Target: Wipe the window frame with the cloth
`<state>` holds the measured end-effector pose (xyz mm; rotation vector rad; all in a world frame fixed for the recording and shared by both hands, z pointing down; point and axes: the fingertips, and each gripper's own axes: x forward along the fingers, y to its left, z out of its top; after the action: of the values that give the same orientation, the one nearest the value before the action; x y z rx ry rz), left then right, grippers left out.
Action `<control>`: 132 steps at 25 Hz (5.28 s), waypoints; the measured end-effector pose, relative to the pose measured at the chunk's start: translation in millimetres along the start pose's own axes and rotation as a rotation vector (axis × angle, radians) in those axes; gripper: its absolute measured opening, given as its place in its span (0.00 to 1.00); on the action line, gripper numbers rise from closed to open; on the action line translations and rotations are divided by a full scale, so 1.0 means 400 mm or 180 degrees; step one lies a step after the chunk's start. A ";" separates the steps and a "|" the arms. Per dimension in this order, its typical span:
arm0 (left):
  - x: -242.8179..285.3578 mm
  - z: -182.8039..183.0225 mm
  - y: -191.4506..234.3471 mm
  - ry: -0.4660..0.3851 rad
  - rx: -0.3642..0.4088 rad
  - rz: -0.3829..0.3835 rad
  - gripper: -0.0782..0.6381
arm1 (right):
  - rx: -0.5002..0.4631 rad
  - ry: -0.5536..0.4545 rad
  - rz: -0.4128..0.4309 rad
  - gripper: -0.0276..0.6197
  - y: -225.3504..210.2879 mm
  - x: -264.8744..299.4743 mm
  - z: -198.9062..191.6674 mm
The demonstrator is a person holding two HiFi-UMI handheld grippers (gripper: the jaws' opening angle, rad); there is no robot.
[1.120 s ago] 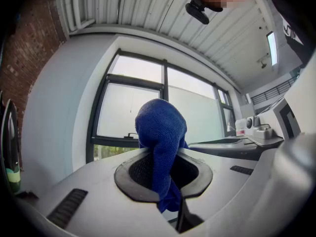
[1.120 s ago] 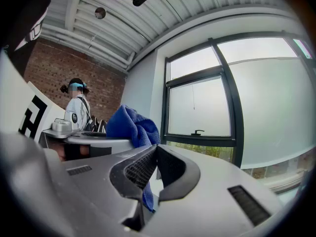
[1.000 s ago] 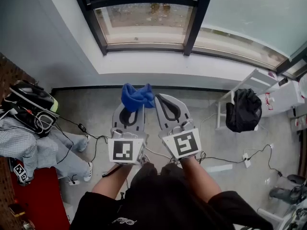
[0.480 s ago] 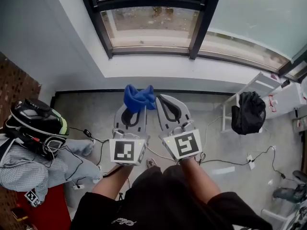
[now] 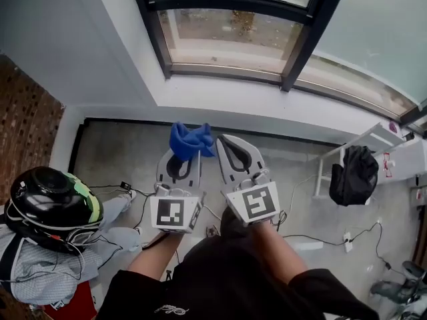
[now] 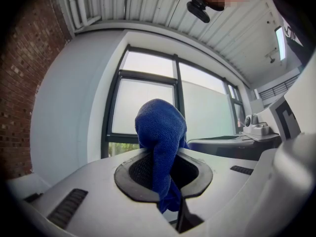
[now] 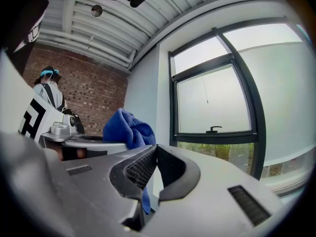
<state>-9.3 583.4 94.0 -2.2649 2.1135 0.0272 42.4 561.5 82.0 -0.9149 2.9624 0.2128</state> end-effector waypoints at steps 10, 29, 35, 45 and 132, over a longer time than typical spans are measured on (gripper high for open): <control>0.289 -0.059 0.190 0.0259 0.0047 0.0571 0.19 | 0.0217 -0.0086 0.0579 0.05 -0.166 0.333 -0.050; 0.625 -0.087 0.299 0.0524 0.0195 0.0565 0.19 | 0.0343 0.0004 0.0702 0.05 -0.392 0.561 -0.112; 0.740 -0.127 0.404 0.0505 0.0121 0.0497 0.19 | 0.0247 0.0182 0.0669 0.05 -0.410 0.692 -0.171; 0.936 -0.161 0.697 0.0640 0.0124 0.0311 0.19 | 0.0340 0.0322 0.0484 0.05 -0.407 1.045 -0.197; 1.866 -0.425 1.281 0.0481 0.0351 0.0696 0.19 | 0.0442 0.0639 -0.0138 0.05 -0.824 1.718 -0.597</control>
<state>-471.3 -203.1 221.9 -2.0253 2.3634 -0.2544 -337.8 -125.4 228.8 -1.0383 3.0840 -0.0909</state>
